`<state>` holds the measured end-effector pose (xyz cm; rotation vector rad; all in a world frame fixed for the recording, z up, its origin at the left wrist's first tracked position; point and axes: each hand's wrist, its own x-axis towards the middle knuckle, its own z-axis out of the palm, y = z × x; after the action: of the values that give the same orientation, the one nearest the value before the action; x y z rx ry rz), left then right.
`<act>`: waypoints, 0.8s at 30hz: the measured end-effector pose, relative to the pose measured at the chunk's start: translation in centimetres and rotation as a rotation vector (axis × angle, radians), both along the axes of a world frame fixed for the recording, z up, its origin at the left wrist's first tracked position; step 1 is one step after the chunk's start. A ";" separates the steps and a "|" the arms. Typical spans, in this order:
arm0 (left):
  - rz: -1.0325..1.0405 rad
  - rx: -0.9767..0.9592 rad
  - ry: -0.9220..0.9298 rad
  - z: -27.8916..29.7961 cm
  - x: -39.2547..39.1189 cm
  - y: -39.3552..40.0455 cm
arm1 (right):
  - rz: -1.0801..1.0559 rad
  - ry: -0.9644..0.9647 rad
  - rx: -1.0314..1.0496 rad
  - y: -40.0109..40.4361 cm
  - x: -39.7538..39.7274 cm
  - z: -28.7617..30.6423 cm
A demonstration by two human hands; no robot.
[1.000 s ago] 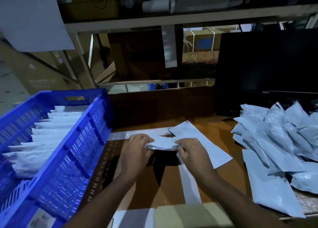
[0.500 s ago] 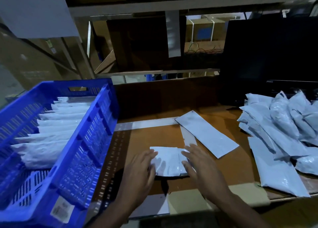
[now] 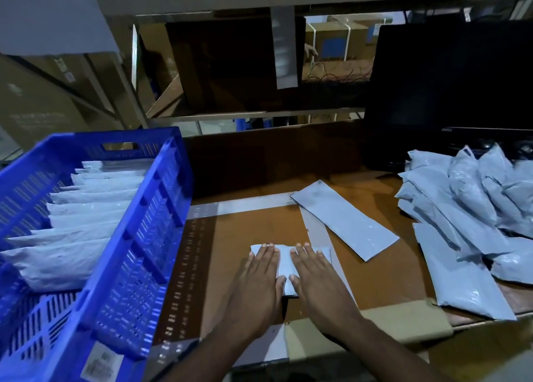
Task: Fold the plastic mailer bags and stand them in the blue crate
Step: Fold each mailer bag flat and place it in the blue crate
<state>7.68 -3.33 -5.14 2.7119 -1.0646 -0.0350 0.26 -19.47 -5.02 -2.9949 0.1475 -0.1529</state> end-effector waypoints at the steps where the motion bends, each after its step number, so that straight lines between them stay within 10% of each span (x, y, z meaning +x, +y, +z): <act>1: -0.012 0.005 -0.015 0.0 -0.2 0.1 | 0.005 0.011 0.002 0.1 -0.2 0.0; 24: 0.003 0.016 0.065 0.5 0.3 0.2 | 0.011 0.119 0.333 -0.9 0.2 0.1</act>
<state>7.93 -3.15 -4.61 2.7073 -1.0459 -0.1305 0.44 -20.38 -4.90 -2.6711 0.1528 0.0471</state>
